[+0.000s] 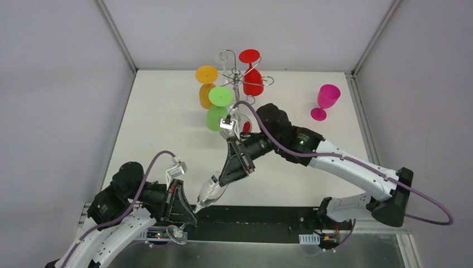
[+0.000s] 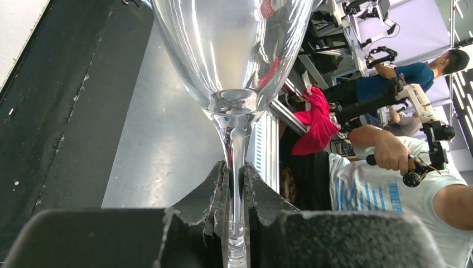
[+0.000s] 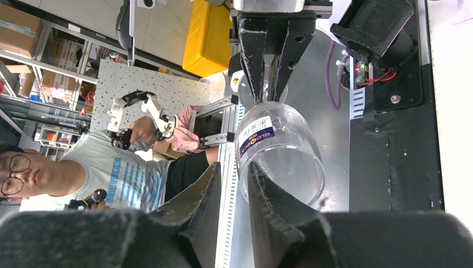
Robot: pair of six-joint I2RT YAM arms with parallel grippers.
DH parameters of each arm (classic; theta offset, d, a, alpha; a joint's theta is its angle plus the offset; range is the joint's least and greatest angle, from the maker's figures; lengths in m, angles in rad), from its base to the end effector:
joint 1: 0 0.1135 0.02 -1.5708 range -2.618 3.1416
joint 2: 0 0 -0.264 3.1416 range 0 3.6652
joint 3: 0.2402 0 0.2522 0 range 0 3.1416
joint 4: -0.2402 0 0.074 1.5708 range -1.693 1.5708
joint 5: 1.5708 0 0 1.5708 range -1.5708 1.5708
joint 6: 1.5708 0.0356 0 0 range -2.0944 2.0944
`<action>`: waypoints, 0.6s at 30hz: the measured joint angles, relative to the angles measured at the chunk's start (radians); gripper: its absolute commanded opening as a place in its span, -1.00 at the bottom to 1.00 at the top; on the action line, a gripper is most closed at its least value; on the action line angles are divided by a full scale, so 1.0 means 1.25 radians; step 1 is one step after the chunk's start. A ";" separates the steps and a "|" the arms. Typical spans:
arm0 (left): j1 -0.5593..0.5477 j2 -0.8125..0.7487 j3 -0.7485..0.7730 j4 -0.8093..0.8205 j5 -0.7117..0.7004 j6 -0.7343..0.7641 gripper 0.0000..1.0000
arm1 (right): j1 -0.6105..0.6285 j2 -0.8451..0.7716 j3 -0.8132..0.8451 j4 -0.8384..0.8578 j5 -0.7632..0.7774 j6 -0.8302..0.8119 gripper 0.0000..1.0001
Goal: Take the wine glass off the wine glass rack
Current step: Place the wine glass at the center of the board.
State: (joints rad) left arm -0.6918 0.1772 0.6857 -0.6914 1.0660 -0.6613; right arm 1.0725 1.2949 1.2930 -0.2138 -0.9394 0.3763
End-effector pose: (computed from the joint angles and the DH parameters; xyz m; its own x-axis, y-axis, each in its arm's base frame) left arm 0.0068 -0.0461 0.3151 -0.7071 0.2000 -0.6783 0.6805 -0.0681 -0.7295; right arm 0.1114 0.2649 0.4067 -0.4242 -0.3257 -0.8450 -0.7951 -0.3127 0.5196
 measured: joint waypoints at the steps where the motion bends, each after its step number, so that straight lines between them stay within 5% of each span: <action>1: 0.000 0.000 0.000 -0.001 0.000 0.000 -1.00 | 0.002 0.002 0.001 -0.001 -0.001 -0.001 -0.54; 7: 0.000 0.000 0.000 -0.002 0.001 0.005 -1.00 | 0.006 0.009 0.004 -0.005 -0.003 -0.003 -0.73; 10: 0.000 0.000 0.000 -0.002 0.001 0.013 -1.00 | 0.007 0.009 0.004 -0.006 -0.004 -0.007 -1.00; 14: 0.000 0.000 0.000 -0.003 0.001 0.019 -0.99 | 0.009 0.009 0.004 -0.005 -0.010 -0.008 -1.00; 18: 0.000 0.000 0.000 -0.003 -0.001 0.023 -0.43 | 0.010 0.009 0.004 -0.002 -0.013 -0.008 -1.00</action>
State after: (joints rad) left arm -0.6918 0.1772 0.6861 -0.6952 1.0653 -0.6319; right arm 1.0847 1.3067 1.2976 -0.2157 -0.9550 0.3664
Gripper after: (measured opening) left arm 0.128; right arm 0.020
